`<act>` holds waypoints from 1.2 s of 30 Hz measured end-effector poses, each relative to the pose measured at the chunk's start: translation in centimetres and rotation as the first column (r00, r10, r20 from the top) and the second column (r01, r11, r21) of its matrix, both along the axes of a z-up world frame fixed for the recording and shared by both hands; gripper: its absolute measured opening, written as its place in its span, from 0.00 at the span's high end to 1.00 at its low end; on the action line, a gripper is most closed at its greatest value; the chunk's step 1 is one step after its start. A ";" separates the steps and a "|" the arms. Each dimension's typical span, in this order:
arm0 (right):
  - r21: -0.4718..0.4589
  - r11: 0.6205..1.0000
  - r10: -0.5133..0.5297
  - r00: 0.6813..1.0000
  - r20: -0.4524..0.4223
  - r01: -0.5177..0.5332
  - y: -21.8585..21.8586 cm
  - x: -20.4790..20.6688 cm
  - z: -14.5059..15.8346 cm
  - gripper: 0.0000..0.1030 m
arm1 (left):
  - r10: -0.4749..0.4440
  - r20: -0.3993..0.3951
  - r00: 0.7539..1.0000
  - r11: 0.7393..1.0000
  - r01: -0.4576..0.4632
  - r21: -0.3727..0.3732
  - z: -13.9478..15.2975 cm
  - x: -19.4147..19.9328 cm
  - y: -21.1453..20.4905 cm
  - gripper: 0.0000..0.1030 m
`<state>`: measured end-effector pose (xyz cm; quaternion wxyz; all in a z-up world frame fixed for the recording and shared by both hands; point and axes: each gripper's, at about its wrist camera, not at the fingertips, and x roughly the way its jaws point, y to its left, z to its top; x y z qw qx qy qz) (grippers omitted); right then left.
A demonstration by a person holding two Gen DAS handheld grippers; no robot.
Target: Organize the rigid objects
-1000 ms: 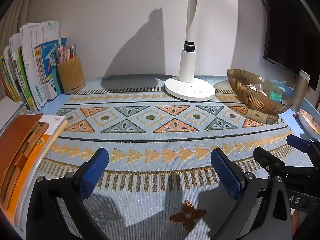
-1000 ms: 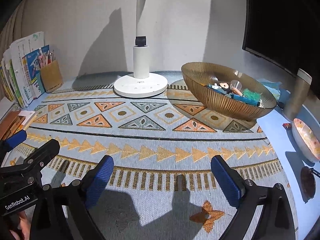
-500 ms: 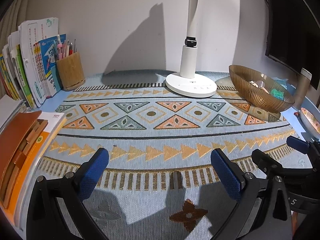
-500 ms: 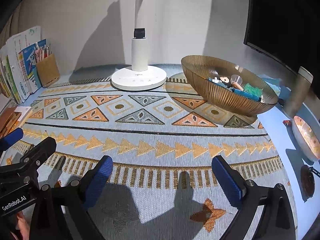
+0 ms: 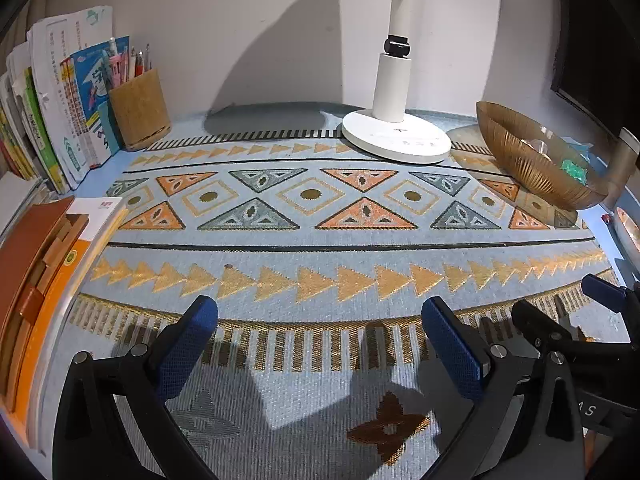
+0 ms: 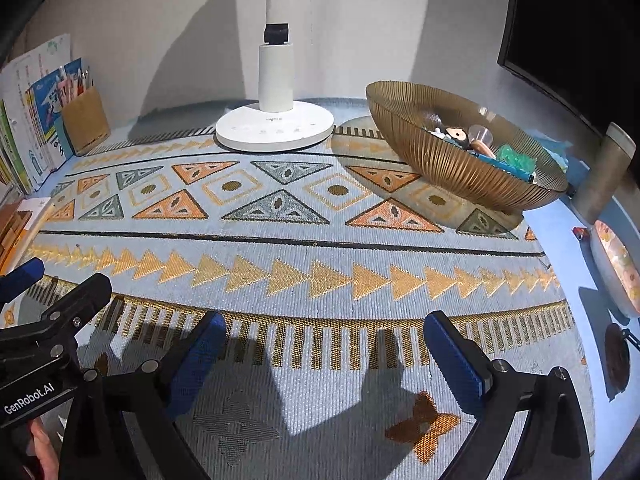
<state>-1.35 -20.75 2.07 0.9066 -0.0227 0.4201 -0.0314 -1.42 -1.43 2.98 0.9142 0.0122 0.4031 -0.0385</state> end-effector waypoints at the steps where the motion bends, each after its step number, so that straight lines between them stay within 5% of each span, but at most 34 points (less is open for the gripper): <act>1: 0.002 1.000 0.003 1.000 -0.012 -0.003 0.0 0.2 -0.2 0.04 | 0.001 -0.006 1.000 1.000 -0.001 0.001 -0.1 0.1 0.0 0.01; 8: 0.055 0.998 0.006 0.992 -0.128 0.001 -0.4 1.8 -1.6 0.00 | 0.001 -0.165 0.986 0.998 -0.012 -0.065 -2.0 2.1 0.9 0.01; 14: 0.083 0.997 0.015 0.990 -0.137 -0.004 -0.6 1.9 -1.5 0.00 | 0.007 -0.178 0.984 0.999 0.000 0.037 -2.4 2.1 -0.6 0.00; 36: 0.082 0.996 0.033 0.996 -0.081 -0.026 -0.6 1.1 -1.8 0.00 | 0.018 -0.154 0.988 1.000 -0.014 0.028 -2.4 1.9 -0.6 0.00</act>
